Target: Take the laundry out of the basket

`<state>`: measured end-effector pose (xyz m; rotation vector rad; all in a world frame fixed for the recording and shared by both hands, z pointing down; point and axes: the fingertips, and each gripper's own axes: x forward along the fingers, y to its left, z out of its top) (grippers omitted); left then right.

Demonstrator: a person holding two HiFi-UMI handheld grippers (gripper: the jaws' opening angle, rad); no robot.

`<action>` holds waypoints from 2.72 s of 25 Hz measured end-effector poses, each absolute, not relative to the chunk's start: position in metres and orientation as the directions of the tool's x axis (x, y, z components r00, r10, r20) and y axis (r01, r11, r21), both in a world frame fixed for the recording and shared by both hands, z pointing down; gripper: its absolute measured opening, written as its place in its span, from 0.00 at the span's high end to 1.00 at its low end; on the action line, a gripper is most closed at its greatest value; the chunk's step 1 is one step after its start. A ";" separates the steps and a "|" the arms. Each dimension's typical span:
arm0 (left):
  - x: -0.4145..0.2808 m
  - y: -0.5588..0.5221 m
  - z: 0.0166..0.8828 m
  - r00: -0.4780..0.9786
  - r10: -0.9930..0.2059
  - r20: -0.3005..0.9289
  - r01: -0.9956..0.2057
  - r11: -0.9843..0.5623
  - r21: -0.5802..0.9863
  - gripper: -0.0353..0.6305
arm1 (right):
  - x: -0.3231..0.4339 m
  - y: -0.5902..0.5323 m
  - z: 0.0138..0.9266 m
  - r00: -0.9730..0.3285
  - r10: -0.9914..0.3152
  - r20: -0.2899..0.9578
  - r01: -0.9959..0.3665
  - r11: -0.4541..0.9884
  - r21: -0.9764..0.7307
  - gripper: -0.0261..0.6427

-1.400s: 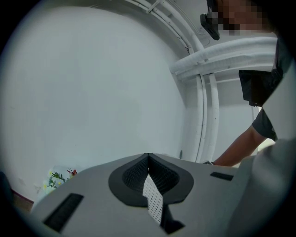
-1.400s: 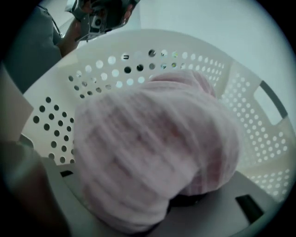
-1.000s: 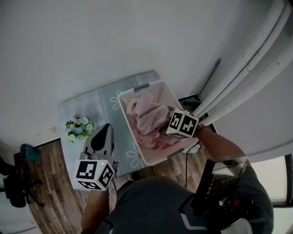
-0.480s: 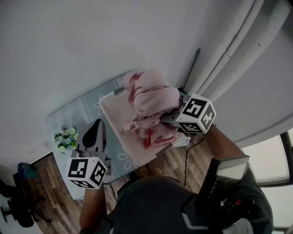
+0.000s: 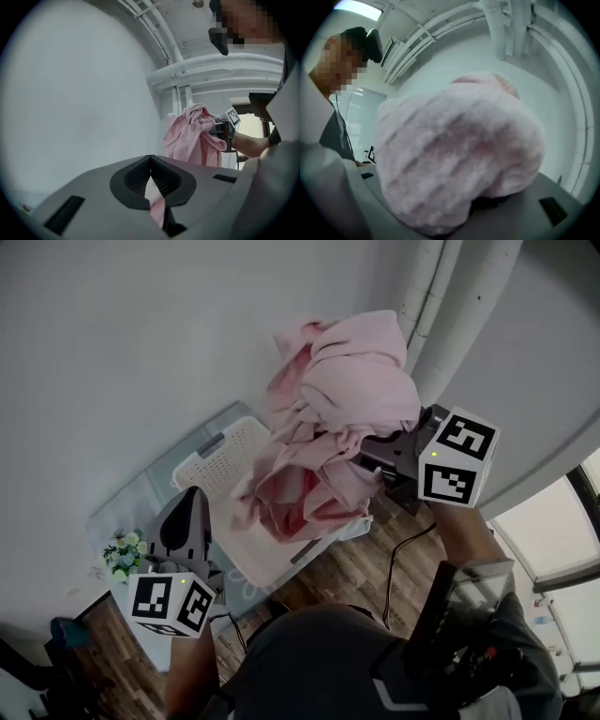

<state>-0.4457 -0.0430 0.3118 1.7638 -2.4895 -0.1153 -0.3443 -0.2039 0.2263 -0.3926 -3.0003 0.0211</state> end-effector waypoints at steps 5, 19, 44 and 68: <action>-0.389 -0.103 0.283 -0.226 -0.974 -0.005 -0.971 0.225 0.082 0.94 | -0.255 -0.259 0.180 -0.994 0.109 0.020 0.109 0.994 -0.003 0.54; -0.266 -0.198 0.277 0.072 -0.997 -0.009 -0.995 -0.073 0.064 0.94 | -0.109 -0.304 0.188 -0.974 -0.224 -0.021 -0.223 0.974 -0.027 0.54; -0.149 -0.264 0.295 0.313 -0.948 0.058 -0.948 -0.309 0.077 0.94 | 0.019 -0.330 0.239 -0.817 -0.576 0.023 -0.576 0.816 -0.043 0.54; -0.159 -0.253 0.296 0.271 -0.959 0.086 -0.961 -0.266 0.071 0.94 | 0.009 -0.327 0.269 -0.806 -0.589 0.060 -0.592 0.804 -0.054 0.53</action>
